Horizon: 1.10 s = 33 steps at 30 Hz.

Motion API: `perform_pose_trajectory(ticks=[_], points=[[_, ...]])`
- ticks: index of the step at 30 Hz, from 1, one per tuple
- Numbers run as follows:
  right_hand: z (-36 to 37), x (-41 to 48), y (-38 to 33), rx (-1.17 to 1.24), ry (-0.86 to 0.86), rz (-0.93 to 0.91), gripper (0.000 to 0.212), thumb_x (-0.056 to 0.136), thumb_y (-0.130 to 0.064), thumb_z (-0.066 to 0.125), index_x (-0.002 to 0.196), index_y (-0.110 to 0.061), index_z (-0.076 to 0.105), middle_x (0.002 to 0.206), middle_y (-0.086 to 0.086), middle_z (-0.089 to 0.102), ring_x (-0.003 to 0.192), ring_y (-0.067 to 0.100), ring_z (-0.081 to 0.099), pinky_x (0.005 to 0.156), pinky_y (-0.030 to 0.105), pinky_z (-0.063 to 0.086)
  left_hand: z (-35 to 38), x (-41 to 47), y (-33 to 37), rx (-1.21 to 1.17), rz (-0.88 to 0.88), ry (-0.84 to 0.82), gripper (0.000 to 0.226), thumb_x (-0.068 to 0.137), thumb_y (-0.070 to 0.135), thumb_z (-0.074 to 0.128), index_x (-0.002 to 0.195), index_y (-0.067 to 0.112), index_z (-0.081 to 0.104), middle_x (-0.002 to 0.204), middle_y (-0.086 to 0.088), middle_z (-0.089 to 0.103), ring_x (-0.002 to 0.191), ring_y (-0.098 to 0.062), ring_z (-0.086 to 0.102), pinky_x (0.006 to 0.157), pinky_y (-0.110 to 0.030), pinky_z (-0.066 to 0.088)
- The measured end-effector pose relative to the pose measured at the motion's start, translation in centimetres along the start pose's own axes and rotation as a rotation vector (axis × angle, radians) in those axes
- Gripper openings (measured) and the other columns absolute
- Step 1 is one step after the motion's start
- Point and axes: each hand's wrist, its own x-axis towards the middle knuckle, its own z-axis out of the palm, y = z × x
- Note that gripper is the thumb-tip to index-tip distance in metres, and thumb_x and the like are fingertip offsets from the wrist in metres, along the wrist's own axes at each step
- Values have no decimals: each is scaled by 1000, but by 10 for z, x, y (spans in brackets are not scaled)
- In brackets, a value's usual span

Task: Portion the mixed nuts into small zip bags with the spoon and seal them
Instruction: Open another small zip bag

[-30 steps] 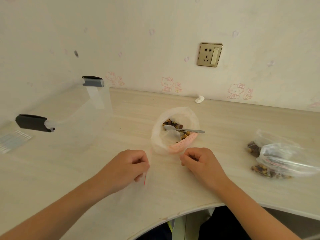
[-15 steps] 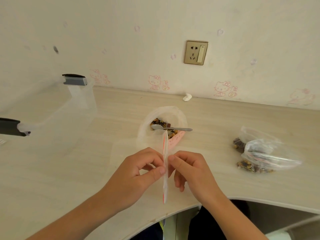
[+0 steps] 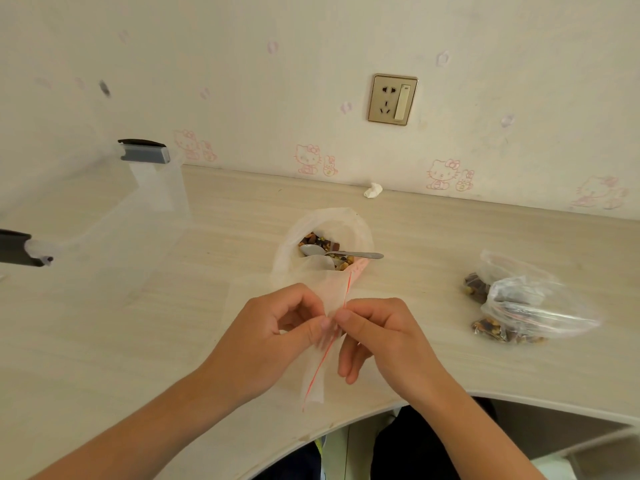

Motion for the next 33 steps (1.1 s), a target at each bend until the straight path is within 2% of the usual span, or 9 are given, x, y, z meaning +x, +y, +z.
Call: perform_pose_trajectory(ticks=[6,9,13,18,22,25,29,31,33], points=[[-1,3,-4,-71,3,-53,26,98,-10,63,80,-14,80,63,2,73,44,18,64,45,26,53,-5,-1,5,15,12,18,12,92,26,64,86,20,73,82,-2,75,81,-18,71,78,-29,56],[2,5,-3,-64,28,-79,21,95,-14,68,78,-7,78,70,12,74,44,20,62,42,26,50,-4,-3,7,28,27,13,11,93,27,65,91,22,74,84,1,77,87,-19,74,81,-27,57],[5,7,-1,-66,60,-107,20,90,-22,71,70,-18,75,60,10,68,41,19,57,40,24,46,-4,-5,7,68,32,-19,7,92,24,72,96,30,74,87,6,79,91,-17,76,82,-23,57],[7,6,1,-121,74,-132,22,92,-25,70,70,-26,74,60,8,67,43,19,55,41,25,44,-3,-3,3,85,-51,29,14,93,17,77,87,30,78,83,3,80,82,-14,77,77,-30,61],[6,4,2,-169,68,-136,19,91,-22,69,73,-17,72,61,7,66,46,17,55,44,26,44,-9,2,3,-24,-123,21,15,93,11,74,81,19,77,78,-5,79,72,-16,75,69,-25,59],[4,4,3,-258,157,-141,18,84,-20,66,68,-13,67,60,10,62,50,13,52,47,22,43,-12,6,5,-76,-137,79,7,86,12,66,81,8,68,78,-8,79,68,-21,75,63,-26,57],[-7,3,2,-381,268,-128,15,75,-21,62,64,-12,62,63,10,60,56,15,50,53,33,43,-16,5,7,-52,-42,239,7,82,17,55,76,20,58,66,-8,70,60,-21,66,58,-28,52],[-9,0,0,-420,259,-119,8,74,-27,62,72,-19,62,70,1,63,60,15,53,56,37,45,-17,2,8,90,33,262,4,86,23,55,83,25,58,65,-2,63,60,-23,59,58,-34,47],[-7,0,-1,-446,187,-120,21,76,-35,67,95,-30,61,92,-7,66,63,15,57,57,34,47,-13,-1,9,263,106,213,2,88,29,59,90,29,59,69,2,59,63,-19,56,59,-37,45]])
